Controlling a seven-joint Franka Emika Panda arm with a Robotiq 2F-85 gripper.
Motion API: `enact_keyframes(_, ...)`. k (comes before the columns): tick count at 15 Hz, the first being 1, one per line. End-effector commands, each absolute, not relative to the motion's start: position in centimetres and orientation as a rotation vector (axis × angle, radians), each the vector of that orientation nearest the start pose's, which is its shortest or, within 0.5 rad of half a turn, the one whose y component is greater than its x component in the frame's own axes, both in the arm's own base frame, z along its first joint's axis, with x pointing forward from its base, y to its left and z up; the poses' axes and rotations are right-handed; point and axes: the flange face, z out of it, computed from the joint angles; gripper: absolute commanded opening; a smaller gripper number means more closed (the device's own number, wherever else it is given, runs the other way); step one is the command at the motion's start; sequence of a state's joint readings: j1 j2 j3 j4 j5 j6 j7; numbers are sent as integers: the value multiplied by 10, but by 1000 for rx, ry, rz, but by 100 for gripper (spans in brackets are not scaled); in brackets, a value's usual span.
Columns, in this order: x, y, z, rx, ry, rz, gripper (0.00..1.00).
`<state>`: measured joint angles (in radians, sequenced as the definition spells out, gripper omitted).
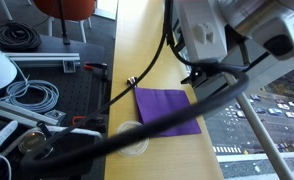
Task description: Open the folder
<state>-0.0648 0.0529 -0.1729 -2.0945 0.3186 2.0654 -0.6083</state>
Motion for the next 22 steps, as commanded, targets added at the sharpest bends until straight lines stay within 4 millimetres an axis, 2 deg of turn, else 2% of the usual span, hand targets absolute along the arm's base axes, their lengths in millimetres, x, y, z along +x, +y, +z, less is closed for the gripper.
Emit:
enact_keyframes(1,561,-145,354,-2825,-326,1,100)
enact_keyframes(6,576,-187,305,-2818,-290,79,100)
enact_keyframes(10,583,-209,275,-2816,-251,114,100)
enact_keyframes(15,594,-226,235,-2801,-211,148,100)
enact_keyframes(17,598,-231,212,-2795,-188,173,100)
enact_keyframes(22,599,-232,162,-2754,-177,233,100)
